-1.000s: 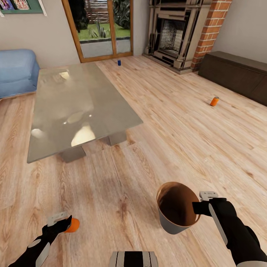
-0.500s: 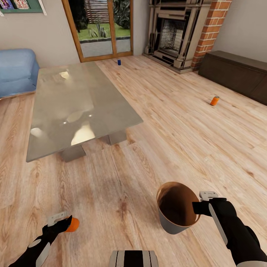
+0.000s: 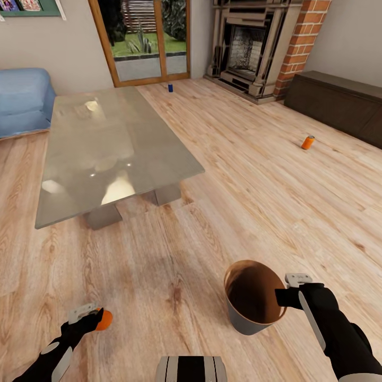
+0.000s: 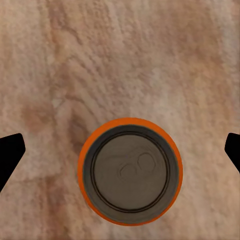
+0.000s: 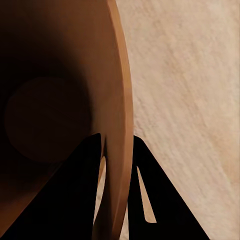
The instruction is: Put the three can of soda from the living room inside the tash can in the kitchen.
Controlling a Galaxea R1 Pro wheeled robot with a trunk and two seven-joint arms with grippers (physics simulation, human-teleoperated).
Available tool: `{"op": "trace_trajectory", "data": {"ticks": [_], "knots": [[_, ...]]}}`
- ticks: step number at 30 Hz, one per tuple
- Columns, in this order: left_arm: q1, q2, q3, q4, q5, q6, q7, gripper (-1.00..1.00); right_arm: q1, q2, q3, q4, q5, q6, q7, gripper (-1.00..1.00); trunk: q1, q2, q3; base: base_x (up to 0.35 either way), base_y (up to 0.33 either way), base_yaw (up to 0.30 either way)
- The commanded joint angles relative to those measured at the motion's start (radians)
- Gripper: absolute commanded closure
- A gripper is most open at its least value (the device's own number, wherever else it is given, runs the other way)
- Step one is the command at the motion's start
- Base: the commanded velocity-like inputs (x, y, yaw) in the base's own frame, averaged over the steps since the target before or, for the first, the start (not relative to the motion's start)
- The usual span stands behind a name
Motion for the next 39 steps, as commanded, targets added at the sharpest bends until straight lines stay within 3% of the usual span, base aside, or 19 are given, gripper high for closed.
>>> {"op": "trace_trajectory", "data": {"ticks": [1, 4, 14, 23, 33, 39], "knots": [[0.0, 0.0, 0.0, 0.0, 0.0, 0.0, 0.0, -1.0, 0.0, 0.0, 0.0, 0.0, -0.015, 0.0, 0.004, 1.0, 0.0, 0.0, 0.0, 0.0, 0.0, 0.0], [0.0, 0.0, 0.0, 0.0, 0.0, 0.0, 0.0, -1.0, 0.0, 0.0, 0.0, 0.0, -0.014, 0.0, 0.004, 1.0, 0.011, -0.021, -0.009, 0.0, 0.0, 0.0], [0.0, 0.0, 0.0, 0.0, 0.0, 0.0, 0.0, -1.0, 0.0, -0.001, 0.0, -0.004, -0.014, 0.0, 0.004, 1.0, 0.011, -0.021, -0.009, 0.0, 0.0, 0.0], [0.0, 0.0, 0.0, 0.0, 0.0, 0.0, 0.0, -1.0, 0.0, -0.002, 0.003, -0.124, -0.012, 0.0, 0.003, 1.0, 0.011, -0.021, -0.009, 0.0, 0.0, 0.0], [0.0, 0.0, 0.0, 0.0, 0.0, 0.0, 0.0, -1.0, 0.0, -0.003, 0.003, -0.135, -0.012, 0.0, 0.003, 1.0, 0.011, -0.021, -0.009, 0.0, 0.0, 0.0], [0.0, 0.0, 0.0, 0.0, 0.0, 0.0, 0.0, -1.0, 0.0, -0.003, 0.003, -0.135, -0.012, 0.0, 0.003, 1.0, 0.024, -0.043, -0.03, 0.0, 0.0, 0.0]]}}
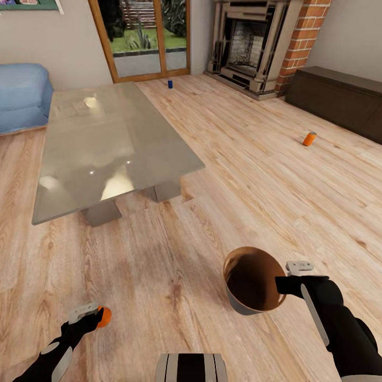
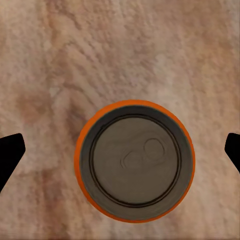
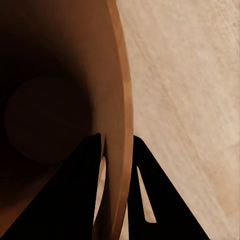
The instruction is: Put the three can of soda from the living room inside the tash can in the kitchen.
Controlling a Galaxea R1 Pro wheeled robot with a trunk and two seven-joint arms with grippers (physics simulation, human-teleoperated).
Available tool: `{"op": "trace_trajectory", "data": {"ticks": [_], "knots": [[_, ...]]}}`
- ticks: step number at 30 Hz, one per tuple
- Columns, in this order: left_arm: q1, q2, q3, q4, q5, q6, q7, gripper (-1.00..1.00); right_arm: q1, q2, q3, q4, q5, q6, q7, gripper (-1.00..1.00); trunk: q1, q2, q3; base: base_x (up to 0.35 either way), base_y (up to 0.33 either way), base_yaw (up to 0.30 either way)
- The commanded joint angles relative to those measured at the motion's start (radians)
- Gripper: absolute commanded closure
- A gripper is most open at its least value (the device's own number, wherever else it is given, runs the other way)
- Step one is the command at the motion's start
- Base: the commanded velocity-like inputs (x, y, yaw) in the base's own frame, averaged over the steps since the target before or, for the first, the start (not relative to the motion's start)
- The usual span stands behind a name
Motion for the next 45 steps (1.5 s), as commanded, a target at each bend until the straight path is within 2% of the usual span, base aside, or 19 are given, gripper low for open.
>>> {"op": "trace_trajectory", "data": {"ticks": [1, 5, 10, 12, 45], "knots": [[0.0, 0.0, 0.0, 0.0, 0.0, 0.0, 0.0, -1.0, 0.0, 0.0, 0.0, 0.0, -0.014, 0.0, 0.004, 1.0, 0.0, 0.0, 0.0, 0.0, 0.0, 0.0], [0.0, 0.0, -0.008, 0.0, 0.0, 0.0, 0.0, -1.0, 0.0, 0.001, 0.0, 0.0, -0.014, 0.0, 0.004, 1.0, 0.0, 0.0, 0.0, 0.0, 0.0, 0.0], [0.0, 0.0, -0.033, 0.0, 0.0, 0.0, 0.0, -1.0, 0.0, 0.002, 0.0, 0.0, -0.015, 0.0, 0.004, 1.0, 0.002, -0.001, -0.019, 0.0, 0.0, 0.0], [0.0, 0.0, -0.036, 0.0, 0.0, 0.0, 0.0, -1.0, 0.0, 0.002, 0.0, 0.0, -0.015, 0.0, 0.004, 1.0, 0.002, -0.001, -0.019, 0.0, 0.0, 0.0], [0.0, 0.0, -0.038, 0.0, 0.0, 0.0, 0.0, -1.0, 0.0, 0.002, 0.002, 0.0, -0.015, 0.0, 0.004, 1.0, 0.002, -0.001, -0.027, 0.022, 0.0, 0.0]]}}
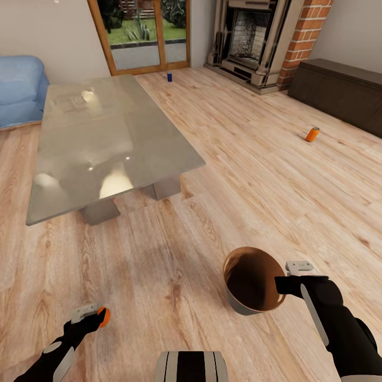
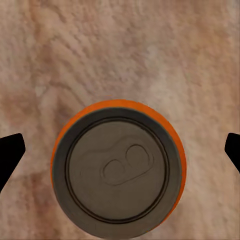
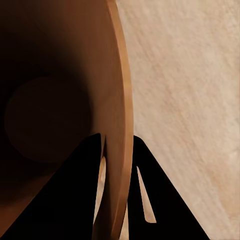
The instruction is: Put the three can of soda from the living room inside the tash can in the kitchen.
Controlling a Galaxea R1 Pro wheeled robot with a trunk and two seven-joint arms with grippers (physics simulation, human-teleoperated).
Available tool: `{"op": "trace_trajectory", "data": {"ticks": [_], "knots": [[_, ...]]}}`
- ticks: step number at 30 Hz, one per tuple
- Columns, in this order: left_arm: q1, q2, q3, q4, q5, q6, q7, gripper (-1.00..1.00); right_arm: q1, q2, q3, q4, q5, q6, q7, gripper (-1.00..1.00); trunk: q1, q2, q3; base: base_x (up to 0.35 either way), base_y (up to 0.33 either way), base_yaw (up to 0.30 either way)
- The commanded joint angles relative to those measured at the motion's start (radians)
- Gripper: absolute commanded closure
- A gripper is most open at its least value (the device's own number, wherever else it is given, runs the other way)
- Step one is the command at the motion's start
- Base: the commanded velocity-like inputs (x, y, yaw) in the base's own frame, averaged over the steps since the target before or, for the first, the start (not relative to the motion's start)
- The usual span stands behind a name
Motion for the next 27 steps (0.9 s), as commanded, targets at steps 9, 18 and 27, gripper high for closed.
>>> {"op": "trace_trajectory", "data": {"ticks": [9, 18, 27], "knots": [[0.0, 0.0, 0.0, 0.0, 0.0, 0.0, 0.0, -1.0, 0.0, 0.0, 0.0, 0.0, -0.014, 0.0, 0.004, 1.0, 0.0, 0.0, 0.0, 0.008, 0.0, 0.0], [0.0, 0.0, 0.0, 0.0, 0.0, 0.0, 0.0, -1.0, 0.0, 0.001, 0.0, 0.0, -0.015, 0.0, 0.004, 1.0, 0.0, 0.0, -0.005, 0.0, 0.0, 0.0], [0.0, 0.0, 0.0, 0.0, 0.0, 0.0, 0.0, -1.0, 0.0, 0.001, 0.0, 0.0, -0.015, 0.0, 0.004, 1.0, 0.0, 0.0, -0.009, 0.0, 0.0, 0.0]]}}
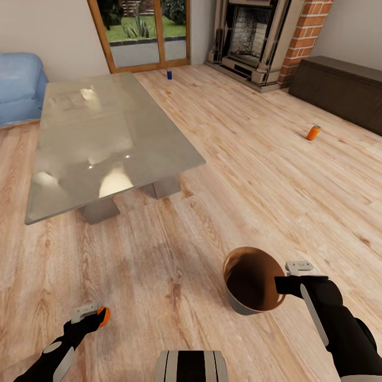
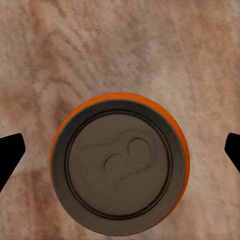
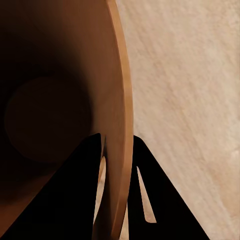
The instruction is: Put the three can of soda from the living room inside the tash can in the kitchen.
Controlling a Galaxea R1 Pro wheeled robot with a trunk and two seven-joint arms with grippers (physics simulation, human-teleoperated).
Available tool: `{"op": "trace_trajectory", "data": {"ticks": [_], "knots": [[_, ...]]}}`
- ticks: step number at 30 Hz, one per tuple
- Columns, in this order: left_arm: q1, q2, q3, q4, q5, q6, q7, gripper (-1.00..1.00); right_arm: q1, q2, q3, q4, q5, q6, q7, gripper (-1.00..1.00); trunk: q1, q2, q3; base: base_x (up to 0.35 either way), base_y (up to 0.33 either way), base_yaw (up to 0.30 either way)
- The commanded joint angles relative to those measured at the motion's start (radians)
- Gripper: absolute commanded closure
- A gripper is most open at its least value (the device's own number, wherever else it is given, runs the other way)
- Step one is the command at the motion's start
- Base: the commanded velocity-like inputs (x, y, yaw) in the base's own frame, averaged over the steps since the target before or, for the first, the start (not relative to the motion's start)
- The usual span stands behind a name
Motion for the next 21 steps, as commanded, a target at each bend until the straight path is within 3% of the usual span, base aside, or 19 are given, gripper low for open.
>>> {"op": "trace_trajectory", "data": {"ticks": [1, 21], "knots": [[0.0, 0.0, 0.0, 0.0, 0.0, 0.0, 0.0, -1.0, 0.0, 0.0, 0.0, 0.0, -0.015, 0.0, 0.004, 1.0, 0.0, 0.0, 0.0, 0.0, 0.0, 0.0], [0.0, 0.0, 0.0, 0.0, 0.0, 0.0, 0.0, -1.0, 0.0, 0.0, 0.001, 0.0, -0.015, 0.0, 0.004, 1.0, 0.0, 0.0, -0.009, 0.03, 0.0, 0.0]]}}
